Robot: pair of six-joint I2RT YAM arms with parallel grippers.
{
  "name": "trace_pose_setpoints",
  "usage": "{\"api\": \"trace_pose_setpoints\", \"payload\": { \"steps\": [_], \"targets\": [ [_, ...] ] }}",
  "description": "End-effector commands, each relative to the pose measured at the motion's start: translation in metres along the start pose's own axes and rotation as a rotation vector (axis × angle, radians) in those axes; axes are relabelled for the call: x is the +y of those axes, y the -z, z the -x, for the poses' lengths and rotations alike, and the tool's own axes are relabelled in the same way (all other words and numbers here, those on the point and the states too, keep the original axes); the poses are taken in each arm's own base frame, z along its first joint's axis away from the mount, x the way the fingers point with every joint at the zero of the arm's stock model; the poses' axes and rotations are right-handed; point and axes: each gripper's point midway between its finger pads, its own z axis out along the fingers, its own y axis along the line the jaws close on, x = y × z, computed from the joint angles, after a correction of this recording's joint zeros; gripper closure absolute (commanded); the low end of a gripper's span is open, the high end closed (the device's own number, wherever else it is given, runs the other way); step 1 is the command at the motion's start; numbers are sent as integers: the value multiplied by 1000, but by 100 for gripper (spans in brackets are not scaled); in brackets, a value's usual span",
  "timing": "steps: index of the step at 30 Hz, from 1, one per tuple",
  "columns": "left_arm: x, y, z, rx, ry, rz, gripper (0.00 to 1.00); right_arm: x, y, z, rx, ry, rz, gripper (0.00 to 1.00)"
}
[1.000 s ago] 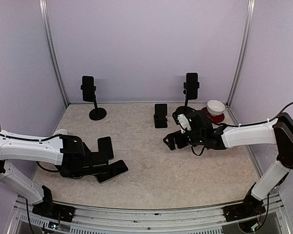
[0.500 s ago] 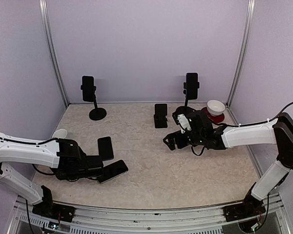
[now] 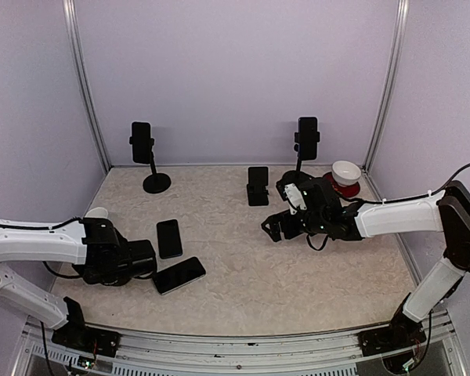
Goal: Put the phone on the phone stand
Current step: Pick up the phone stand from the corner of the board.
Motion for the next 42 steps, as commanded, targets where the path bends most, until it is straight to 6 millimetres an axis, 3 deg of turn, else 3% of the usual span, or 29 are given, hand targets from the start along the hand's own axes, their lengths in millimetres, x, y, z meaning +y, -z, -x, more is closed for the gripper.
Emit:
{"api": "trace_pose_setpoints", "payload": {
  "steps": [1, 23, 33, 42],
  "targets": [
    [-11, -6, 12, -43, 82, -32, 1, 4, -3, -4, -2, -3, 17, 0],
    [-37, -34, 16, 63, 52, -263, 2, 5, -6, -7, 8, -4, 22, 0],
    [-38, -34, 16, 80, 46, -305, 16, 5, -5, -7, 6, -3, 22, 0],
    [-39, -32, 15, 85, 49, -346, 41, 5, -5, -6, 6, -3, 21, 0]
  ]
}}
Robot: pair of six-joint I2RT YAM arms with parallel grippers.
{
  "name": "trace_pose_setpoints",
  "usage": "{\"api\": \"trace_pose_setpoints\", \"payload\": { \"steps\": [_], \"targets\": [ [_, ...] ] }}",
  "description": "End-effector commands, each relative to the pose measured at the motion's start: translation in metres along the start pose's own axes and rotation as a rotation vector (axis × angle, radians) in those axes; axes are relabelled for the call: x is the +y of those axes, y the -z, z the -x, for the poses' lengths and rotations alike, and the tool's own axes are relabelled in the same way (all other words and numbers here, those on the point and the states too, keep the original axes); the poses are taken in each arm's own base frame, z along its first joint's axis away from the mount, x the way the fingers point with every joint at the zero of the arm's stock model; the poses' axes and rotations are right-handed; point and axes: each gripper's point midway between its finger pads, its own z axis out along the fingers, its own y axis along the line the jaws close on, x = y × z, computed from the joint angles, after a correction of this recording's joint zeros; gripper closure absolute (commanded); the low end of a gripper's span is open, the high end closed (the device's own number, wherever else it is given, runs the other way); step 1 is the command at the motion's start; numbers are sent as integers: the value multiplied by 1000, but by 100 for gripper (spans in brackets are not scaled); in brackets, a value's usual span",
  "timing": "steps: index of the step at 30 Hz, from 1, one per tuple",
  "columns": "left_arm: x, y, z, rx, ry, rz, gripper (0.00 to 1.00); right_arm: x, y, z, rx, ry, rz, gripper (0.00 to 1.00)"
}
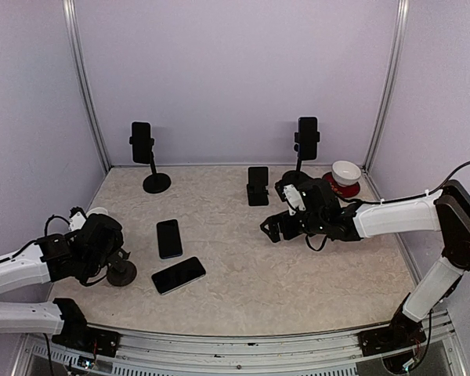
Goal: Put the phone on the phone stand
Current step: Pick up the phone stand from the corner of the board.
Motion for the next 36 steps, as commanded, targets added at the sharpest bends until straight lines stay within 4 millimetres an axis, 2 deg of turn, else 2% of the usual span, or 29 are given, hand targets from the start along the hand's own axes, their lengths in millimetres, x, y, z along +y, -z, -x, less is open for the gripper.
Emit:
{"api": "trace_pose_setpoints", "payload": {
  "steps": [1, 7, 12, 20, 28, 36],
  "targets": [
    [-4, 0, 2, -3, 3, -36, 44, 3, -1, -4, 3, -3, 10, 0],
    [-7, 1, 2, -2, 0, -62, 63, 4, -2, -4, 4, -2, 11, 0],
    [-13, 4, 5, -11, -7, -99, 83, 3, -3, -6, 8, -2, 11, 0],
    [-36, 14, 20, -42, -37, -216, 100, 4, -5, -6, 12, -1, 12, 0],
    [-63, 26, 28, -55, -92, -347, 100, 7, -4, -6, 8, 4, 34, 0],
    [-94, 49, 35, -65, -147, -545, 100, 34, 5, 1, -32, 27, 189, 0]
  ]
}}
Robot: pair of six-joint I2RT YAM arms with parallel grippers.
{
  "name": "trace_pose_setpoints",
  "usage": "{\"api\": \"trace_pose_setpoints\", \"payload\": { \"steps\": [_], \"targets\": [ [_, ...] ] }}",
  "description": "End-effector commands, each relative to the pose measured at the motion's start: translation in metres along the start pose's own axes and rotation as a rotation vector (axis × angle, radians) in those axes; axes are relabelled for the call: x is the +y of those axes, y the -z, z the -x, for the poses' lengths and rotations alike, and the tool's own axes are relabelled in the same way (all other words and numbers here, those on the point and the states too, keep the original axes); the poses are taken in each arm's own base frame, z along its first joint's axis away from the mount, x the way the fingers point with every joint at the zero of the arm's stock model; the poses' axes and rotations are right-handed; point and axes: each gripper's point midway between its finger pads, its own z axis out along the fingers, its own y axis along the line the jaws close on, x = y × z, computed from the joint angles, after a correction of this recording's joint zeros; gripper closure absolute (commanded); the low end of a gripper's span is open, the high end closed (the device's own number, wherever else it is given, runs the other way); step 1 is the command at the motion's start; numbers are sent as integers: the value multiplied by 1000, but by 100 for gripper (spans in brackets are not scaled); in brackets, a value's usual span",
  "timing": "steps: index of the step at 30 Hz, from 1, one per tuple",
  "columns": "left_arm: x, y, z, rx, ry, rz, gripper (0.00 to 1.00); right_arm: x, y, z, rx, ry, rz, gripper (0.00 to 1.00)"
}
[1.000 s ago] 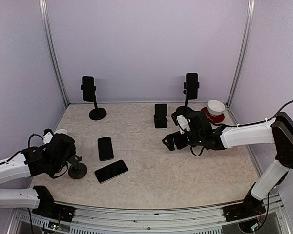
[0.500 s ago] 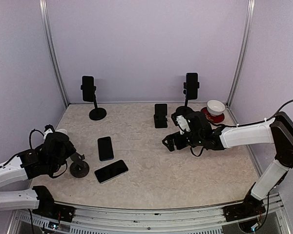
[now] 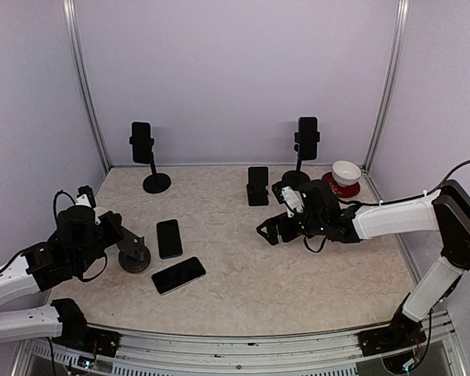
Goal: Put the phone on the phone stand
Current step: Pick up the phone stand from the corner of the board, then pass from the left arm to the right
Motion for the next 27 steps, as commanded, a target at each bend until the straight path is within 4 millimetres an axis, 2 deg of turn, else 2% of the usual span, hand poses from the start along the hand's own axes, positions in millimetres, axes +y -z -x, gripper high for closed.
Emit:
{"api": "trace_pose_setpoints", "payload": {
  "steps": [1, 7, 16, 27],
  "targets": [
    [-31, 6, 15, -35, -35, -162, 100, 27, 7, 4, -36, 30, 146, 0],
    [-62, 11, 10, 9, -95, -319, 100, 68, 17, 6, -61, 72, 365, 0],
    [-103, 18, -2, 79, -190, -518, 100, 117, 30, 1, -69, 185, 558, 0],
    [-146, 41, -21, 166, -212, -788, 100, 181, 50, -20, -69, 350, 777, 0]
  ]
}}
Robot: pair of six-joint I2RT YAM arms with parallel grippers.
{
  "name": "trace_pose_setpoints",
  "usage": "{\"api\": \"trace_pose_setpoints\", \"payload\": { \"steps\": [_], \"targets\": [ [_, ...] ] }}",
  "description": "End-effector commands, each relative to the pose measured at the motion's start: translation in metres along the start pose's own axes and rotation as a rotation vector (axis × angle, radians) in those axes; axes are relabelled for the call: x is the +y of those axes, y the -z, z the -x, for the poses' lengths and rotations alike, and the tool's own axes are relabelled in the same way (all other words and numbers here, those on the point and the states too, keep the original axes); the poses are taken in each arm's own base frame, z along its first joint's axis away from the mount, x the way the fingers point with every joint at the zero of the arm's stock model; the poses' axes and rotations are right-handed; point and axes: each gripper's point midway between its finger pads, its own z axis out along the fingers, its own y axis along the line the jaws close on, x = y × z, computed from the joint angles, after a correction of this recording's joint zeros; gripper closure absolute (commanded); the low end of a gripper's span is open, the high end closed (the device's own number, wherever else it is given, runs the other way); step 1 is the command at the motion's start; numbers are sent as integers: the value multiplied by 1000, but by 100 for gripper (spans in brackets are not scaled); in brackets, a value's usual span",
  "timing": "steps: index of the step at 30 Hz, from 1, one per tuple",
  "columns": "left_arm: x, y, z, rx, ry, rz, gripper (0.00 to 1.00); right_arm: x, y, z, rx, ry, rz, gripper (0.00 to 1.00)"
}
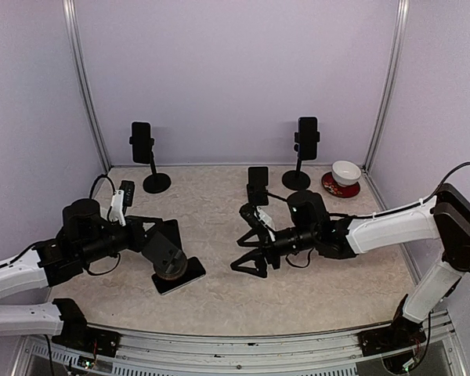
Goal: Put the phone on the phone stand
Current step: Pass from the left arm to the right
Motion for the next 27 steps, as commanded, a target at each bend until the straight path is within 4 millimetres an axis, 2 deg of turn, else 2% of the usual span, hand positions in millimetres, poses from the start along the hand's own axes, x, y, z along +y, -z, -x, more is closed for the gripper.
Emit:
{"api": "trace_pose_setpoints", "payload": {
  "steps": [1, 6, 15, 27],
  "targets": [
    [-46, 6, 32, -86, -28, -202, 100, 36, -9, 10, -26, 105, 130, 0],
    [-74, 7, 29, -73, -37, -305, 100, 55, -9, 13, -57, 122, 208, 0],
    [-124, -3, 9, -20, -72, -431, 100, 71, -1, 20, -127, 135, 285, 2],
    [-162, -15, -4, 2, -63, -528, 100, 89, -3, 19, -147, 133, 378, 11]
  ]
}}
